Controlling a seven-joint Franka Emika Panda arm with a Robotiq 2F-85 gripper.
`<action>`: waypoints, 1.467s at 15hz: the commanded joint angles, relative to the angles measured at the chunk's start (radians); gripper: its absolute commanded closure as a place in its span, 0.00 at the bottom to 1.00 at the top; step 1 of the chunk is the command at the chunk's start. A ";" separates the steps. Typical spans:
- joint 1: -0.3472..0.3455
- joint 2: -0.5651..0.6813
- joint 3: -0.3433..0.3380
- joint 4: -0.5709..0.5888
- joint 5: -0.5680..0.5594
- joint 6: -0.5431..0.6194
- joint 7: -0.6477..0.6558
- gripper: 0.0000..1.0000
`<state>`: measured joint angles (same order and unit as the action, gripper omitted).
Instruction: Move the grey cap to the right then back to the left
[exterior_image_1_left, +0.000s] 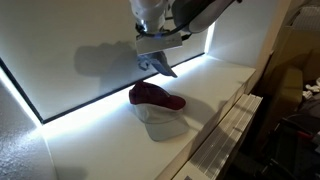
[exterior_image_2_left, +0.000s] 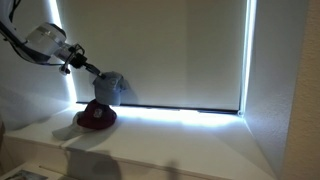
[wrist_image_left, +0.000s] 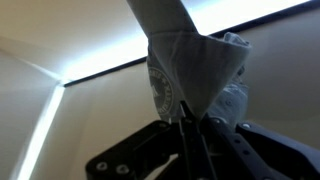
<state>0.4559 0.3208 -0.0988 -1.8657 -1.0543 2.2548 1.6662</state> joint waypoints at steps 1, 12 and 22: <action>-0.099 -0.201 0.071 -0.219 0.005 -0.135 0.115 0.98; -0.479 -0.277 -0.027 -0.566 -0.037 0.146 0.591 0.98; -0.410 -0.471 0.112 -0.586 -0.307 -0.249 0.941 0.98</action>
<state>0.0214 -0.0444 -0.0379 -2.4352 -1.3434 2.1324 2.6080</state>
